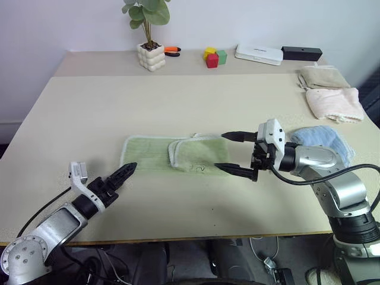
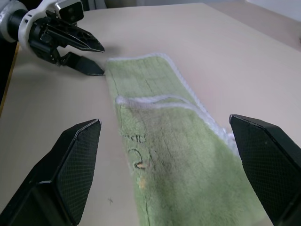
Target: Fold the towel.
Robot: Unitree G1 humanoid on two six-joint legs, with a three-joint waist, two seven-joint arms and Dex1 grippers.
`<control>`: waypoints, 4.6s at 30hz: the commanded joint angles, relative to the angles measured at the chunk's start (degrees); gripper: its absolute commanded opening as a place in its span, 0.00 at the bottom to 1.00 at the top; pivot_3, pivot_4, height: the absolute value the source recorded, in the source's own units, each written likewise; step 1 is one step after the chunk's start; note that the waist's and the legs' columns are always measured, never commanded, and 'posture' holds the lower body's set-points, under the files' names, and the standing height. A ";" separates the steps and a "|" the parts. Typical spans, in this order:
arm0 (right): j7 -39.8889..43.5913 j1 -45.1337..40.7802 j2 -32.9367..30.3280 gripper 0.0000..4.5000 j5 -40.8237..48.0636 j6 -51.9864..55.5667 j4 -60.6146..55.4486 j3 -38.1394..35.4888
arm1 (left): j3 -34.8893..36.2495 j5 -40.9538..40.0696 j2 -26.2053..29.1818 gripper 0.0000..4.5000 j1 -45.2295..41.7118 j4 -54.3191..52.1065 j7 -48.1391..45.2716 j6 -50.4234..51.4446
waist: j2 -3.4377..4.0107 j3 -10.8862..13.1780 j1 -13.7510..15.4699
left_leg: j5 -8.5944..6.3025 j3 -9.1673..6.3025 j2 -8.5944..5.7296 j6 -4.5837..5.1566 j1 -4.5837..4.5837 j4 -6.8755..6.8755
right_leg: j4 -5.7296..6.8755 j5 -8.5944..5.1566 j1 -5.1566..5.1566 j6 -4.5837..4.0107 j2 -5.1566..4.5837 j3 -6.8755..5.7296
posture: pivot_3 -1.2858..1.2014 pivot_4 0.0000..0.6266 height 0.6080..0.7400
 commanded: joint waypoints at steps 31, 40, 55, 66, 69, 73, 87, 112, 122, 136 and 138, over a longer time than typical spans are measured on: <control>0.78 5.87 -4.47 1.00 2.90 -3.44 -0.01 -12.10 | -17.97 8.41 3.74 0.01 -20.48 -2.02 -2.27 -5.82 | 0.04 -0.03 1.57 | 0.01 0.01 -0.08 -0.02 -0.03 0.05 | -0.12 0.00 0.08 -0.01 0.00 0.01 | 0.52 0.24 1.00; -1.25 6.12 -5.77 1.00 2.23 -2.85 1.96 -14.64 | -37.69 30.14 1.19 0.01 -33.82 3.86 -23.79 -6.66 | 0.05 -0.02 1.40 | 0.01 0.01 -0.11 -0.02 -0.03 0.02 | -0.14 0.00 0.06 -0.01 0.03 0.02 | 0.52 0.24 1.00; -2.39 5.80 -8.80 1.00 2.11 -2.49 2.40 -17.21 | -52.29 55.07 -8.95 0.20 -38.71 17.46 -41.51 -13.17 | 0.06 -0.01 1.38 | 0.01 0.01 -0.12 -0.01 -0.08 0.02 | -0.20 0.08 0.06 0.26 0.01 0.03 | 0.52 0.24 1.00; -3.79 4.68 -7.78 1.00 1.68 -2.52 3.01 -15.79 | -47.57 58.96 -11.63 0.99 -39.63 16.44 -43.79 -15.18 | 0.07 -0.01 1.26 | 0.01 0.00 -0.12 -0.01 -0.05 0.04 | -0.16 0.08 0.07 0.26 0.02 0.03 | 0.52 0.24 1.00; -4.01 3.67 -7.34 1.00 1.23 -3.07 3.49 -14.97 | -46.67 59.59 -11.61 0.99 -39.62 13.47 -46.20 -18.57 | 0.07 0.00 1.28 | 0.01 0.00 -0.12 -0.01 -0.05 0.03 | -0.15 0.09 0.06 0.26 0.02 0.03 | 0.52 0.24 1.00; -4.54 1.69 -6.70 1.00 1.06 -3.54 4.96 -14.25 | -46.86 59.08 -10.07 0.99 -38.71 10.19 -49.51 -19.19 | 0.07 0.00 1.41 | 0.01 0.01 -0.12 -0.01 -0.07 0.03 | -0.17 0.08 0.06 0.28 0.01 0.03 | 0.52 0.24 1.00; -30.27 0.73 10.73 0.60 -0.78 0.10 -1.91 -14.98 | -27.33 58.55 -15.69 0.60 -45.03 20.64 -34.58 -23.63 | 0.08 0.00 1.33 | 0.01 -0.03 -0.12 -0.01 -0.08 0.02 | -0.10 0.09 0.04 0.35 0.01 0.01 | 0.52 0.24 1.00; -58.50 9.01 29.89 0.01 -31.00 -10.41 8.98 7.68 | -33.84 72.31 -22.88 0.01 -41.88 32.42 -22.84 -26.82 | 0.10 -0.01 1.18 | 0.02 -0.06 -0.14 -0.02 -0.09 -0.01 | -0.08 0.08 0.00 0.38 0.02 -0.02 | 0.52 0.24 1.00; -55.49 9.63 29.87 0.19 -27.26 -15.90 13.80 0.44 | -30.34 72.42 -20.18 0.20 -42.89 36.99 -27.84 -32.97 | 0.12 -0.03 1.04 | 0.01 -0.06 -0.13 -0.02 -0.02 -0.02 | -0.05 0.09 0.05 0.38 0.02 -0.03 | 0.52 0.24 1.00; -62.56 3.97 24.22 0.99 -32.31 -18.39 14.78 -10.34 | -21.39 62.33 -14.95 1.00 -43.49 22.71 -30.00 -23.63 | 0.12 -0.02 1.15 | 0.02 -0.06 -0.13 -0.02 -0.06 -0.02 | -0.04 0.09 0.03 0.38 0.00 -0.02 | 0.52 0.24 1.00; -55.76 2.50 23.03 0.99 -26.43 -19.83 13.35 -11.29 | -20.73 62.87 -11.38 1.00 -42.48 21.02 -30.58 -22.24 | 0.13 -0.01 0.78 | 0.02 -0.06 -0.13 -0.02 -0.05 -0.03 | -0.03 0.09 0.01 0.38 0.00 -0.01 | 0.52 0.24 1.00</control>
